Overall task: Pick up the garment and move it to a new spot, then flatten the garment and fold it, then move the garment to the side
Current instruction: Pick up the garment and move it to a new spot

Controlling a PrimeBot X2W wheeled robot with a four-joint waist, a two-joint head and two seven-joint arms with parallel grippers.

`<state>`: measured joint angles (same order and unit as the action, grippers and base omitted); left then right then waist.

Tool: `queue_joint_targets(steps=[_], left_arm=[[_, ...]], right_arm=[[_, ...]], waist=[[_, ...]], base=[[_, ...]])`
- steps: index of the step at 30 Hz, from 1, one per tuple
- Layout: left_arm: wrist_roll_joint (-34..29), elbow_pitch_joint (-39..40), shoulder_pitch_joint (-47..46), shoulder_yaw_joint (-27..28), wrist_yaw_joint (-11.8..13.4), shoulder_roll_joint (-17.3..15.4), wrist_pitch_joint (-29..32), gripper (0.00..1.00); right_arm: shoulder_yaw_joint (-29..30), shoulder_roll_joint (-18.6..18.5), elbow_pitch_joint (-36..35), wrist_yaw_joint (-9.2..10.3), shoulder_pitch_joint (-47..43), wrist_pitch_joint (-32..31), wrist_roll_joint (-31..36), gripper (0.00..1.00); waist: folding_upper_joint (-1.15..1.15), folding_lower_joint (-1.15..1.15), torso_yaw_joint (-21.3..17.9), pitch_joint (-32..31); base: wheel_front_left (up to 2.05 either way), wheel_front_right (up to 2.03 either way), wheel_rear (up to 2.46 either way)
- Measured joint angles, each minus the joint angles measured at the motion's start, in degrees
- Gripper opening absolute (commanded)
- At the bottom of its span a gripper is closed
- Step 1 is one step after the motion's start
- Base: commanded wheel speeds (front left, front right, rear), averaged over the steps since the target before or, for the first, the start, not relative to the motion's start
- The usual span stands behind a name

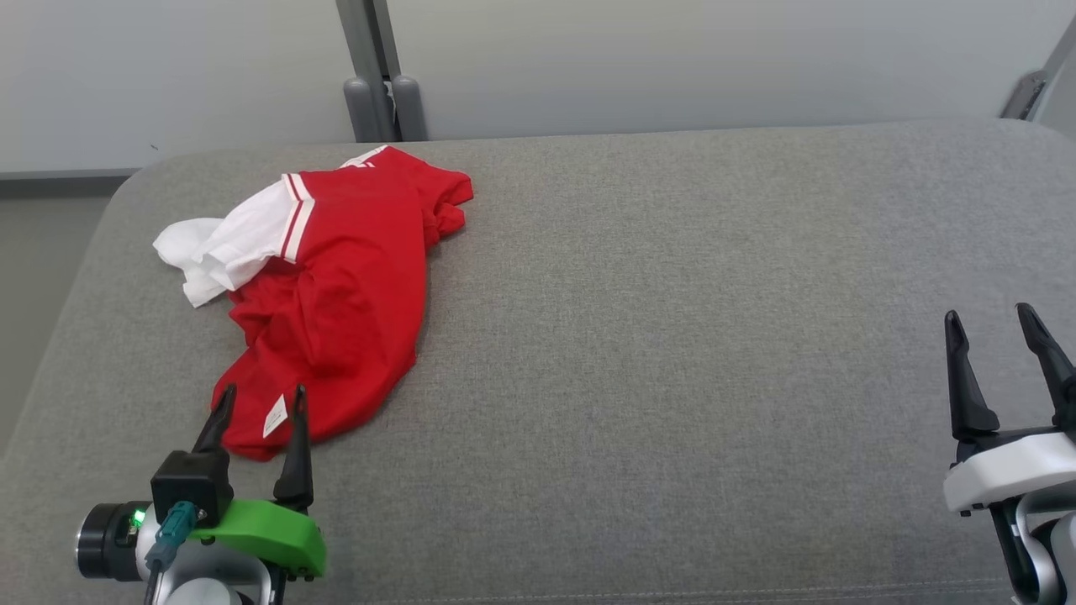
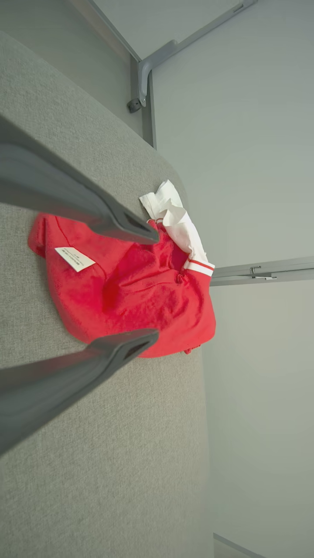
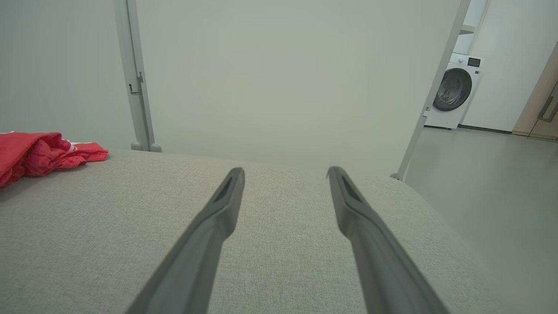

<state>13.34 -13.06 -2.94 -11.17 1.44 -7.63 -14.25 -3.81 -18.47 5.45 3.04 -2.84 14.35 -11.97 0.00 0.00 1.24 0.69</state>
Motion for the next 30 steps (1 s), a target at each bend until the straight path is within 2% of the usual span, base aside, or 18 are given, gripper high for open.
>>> queue_joint_targets(steps=[20,25,30], left_arm=[[-0.5,-0.9,-0.3,2.1,-0.4,1.2,0.0,1.00],[-0.5,-0.5,-0.3,3.7,-0.4,1.2,0.0,1.00],[0.9,-0.6,-0.5,5.0,-0.5,1.7,0.0,1.00]], right_arm=[[-0.3,1.0,-0.4,-1.60,0.0,0.0,1.8,1.00],[-1.2,1.2,-0.8,-2.54,0.2,0.1,2.3,1.00],[-1.4,1.0,-1.5,-3.12,1.3,0.1,2.5,1.00]], waist=[[0.00,0.00,8.6,-0.1],[0.00,0.00,10.6,0.6],[0.00,0.00,10.9,2.6]], base=[[0.00,0.00,0.00],[0.00,0.00,0.00],[0.00,0.00,0.00]])
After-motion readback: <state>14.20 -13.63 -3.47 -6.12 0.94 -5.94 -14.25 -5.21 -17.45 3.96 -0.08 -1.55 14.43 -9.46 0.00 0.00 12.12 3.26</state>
